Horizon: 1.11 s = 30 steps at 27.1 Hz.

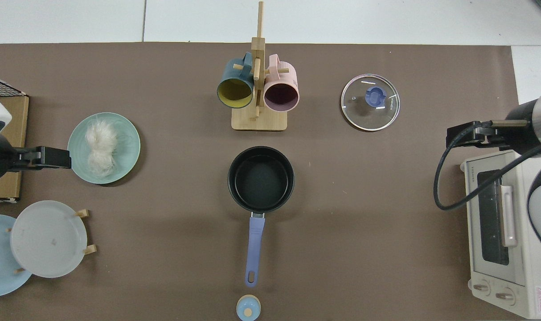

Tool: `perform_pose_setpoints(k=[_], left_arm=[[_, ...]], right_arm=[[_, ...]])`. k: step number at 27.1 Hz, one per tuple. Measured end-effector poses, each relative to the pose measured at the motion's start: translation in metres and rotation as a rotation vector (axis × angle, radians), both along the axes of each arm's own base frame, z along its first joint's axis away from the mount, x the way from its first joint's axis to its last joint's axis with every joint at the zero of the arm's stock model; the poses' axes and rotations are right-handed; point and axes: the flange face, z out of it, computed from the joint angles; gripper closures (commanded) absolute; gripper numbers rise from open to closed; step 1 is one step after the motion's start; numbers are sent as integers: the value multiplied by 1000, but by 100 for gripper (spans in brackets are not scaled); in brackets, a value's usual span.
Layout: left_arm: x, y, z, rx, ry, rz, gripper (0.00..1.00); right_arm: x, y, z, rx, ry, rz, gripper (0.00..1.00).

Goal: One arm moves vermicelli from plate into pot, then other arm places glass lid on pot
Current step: 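Lower the left gripper onto the white vermicelli on the green plate, then close the left gripper on the vermicelli and lift it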

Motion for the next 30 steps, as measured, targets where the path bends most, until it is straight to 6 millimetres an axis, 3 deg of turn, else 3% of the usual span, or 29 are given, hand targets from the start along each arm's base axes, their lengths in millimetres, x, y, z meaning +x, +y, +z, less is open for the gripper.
perform_pose_setpoints(k=[5,10,12,19,25,30], left_arm=[[3,2,3,-1,-29,2,0],[24,12,3,-2,-146,12,0],[36,16,-10,-5,-157,14,0],[77,30,-84,-14,-124,28,0],[87,68,-105,1,-135,16,0],[95,71,-131,-2,-114,12,0]], right_arm=[[0,0,0,0,0,0,0],[0,0,0,0,0,0,0],[0,0,0,0,0,0,0],[0,0,0,0,0,0,0],[0,0,0,0,0,0,0],[0,0,0,0,0,0,0]])
